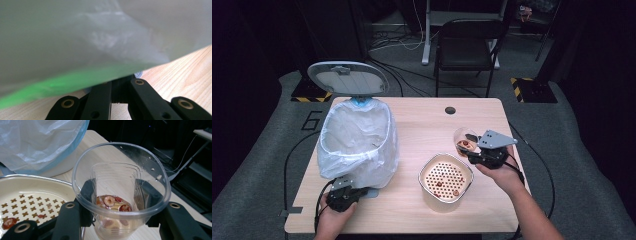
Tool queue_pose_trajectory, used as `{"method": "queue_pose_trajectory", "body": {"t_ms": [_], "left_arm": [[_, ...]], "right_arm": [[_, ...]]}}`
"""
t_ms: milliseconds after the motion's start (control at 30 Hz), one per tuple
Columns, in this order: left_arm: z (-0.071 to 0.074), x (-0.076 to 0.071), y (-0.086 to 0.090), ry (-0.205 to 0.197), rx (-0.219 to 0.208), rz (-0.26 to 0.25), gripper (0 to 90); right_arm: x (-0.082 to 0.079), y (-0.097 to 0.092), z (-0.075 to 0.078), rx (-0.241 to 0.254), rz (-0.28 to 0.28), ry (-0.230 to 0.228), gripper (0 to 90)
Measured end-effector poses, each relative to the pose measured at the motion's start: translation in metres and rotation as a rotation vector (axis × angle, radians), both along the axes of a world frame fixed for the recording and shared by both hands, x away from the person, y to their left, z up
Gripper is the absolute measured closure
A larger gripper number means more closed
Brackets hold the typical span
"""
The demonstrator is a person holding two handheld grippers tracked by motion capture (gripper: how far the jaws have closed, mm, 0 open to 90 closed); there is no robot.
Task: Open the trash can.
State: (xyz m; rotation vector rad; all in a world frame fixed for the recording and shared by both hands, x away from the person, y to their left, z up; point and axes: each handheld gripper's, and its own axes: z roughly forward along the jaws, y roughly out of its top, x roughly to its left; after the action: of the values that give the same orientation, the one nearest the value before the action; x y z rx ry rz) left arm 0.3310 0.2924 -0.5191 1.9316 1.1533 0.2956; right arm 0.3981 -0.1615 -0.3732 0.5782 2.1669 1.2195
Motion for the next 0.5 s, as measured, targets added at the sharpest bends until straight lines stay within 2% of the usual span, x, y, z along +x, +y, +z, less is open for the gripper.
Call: {"method": "queue_pose_trajectory", "body": {"t_ms": [233, 300, 400, 500], "left_arm": [[0.0, 0.0, 0.0, 0.002, 0.002, 0.0, 90.0], [0.0, 0.001, 0.001, -0.005, 0.014, -0.025, 90.0], [0.0, 0.0, 0.0, 0.002, 0.001, 0.006, 90.0], [0.001, 0.001, 0.001, -0.007, 0.01, -0.017, 90.0]], "right_arm": [[-0.009, 0.013, 0.003, -0.094, 0.03, -0.081, 52.9], [-0.012, 0.016, 0.004, -0.13, 0.037, -0.098, 52.9], [-0.015, 0.021, 0.004, -0.175, 0.047, -0.126, 52.9], [-0.019, 0.024, 0.004, -0.211, 0.049, -0.158, 53.1]]}}
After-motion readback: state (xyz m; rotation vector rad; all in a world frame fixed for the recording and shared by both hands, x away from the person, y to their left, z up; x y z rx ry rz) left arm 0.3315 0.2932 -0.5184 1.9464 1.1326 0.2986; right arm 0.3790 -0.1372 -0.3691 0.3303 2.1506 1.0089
